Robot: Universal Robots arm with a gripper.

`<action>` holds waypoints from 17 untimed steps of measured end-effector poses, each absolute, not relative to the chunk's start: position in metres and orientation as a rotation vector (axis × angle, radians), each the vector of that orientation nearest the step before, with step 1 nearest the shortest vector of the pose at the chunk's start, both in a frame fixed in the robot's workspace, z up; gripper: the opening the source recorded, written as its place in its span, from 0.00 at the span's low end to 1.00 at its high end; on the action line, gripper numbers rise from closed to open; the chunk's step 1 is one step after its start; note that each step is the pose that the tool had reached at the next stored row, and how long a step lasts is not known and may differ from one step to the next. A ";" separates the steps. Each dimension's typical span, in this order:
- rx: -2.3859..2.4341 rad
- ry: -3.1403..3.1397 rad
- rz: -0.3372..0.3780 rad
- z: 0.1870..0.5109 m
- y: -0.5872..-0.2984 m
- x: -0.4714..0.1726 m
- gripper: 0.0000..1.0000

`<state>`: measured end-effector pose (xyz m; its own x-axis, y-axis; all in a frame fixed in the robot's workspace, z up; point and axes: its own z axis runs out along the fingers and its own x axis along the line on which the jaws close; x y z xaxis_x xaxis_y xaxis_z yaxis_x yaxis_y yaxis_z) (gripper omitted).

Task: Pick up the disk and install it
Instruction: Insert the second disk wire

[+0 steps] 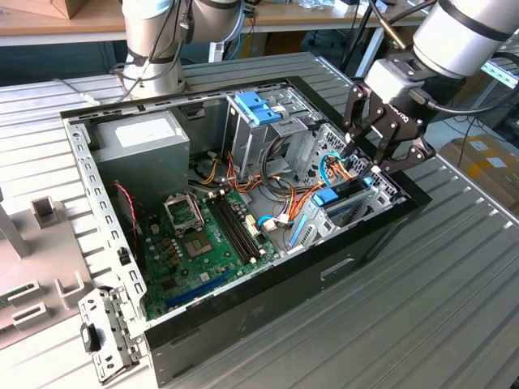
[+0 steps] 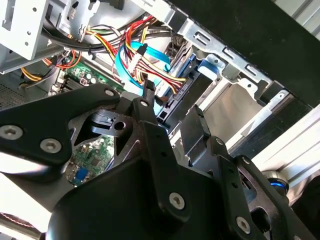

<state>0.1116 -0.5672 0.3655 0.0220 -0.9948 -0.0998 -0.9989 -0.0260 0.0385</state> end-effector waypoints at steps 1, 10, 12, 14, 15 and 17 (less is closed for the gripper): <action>-2.215 2.163 0.152 0.366 -0.567 0.112 0.48; -2.215 2.163 0.152 0.365 -0.567 0.112 0.27; -2.215 2.163 0.152 0.365 -0.567 0.112 0.16; -2.215 2.163 0.152 0.365 -0.567 0.112 0.16; -2.215 2.163 0.152 0.365 -0.567 0.112 0.16; -2.215 2.162 0.153 0.365 -0.567 0.112 0.16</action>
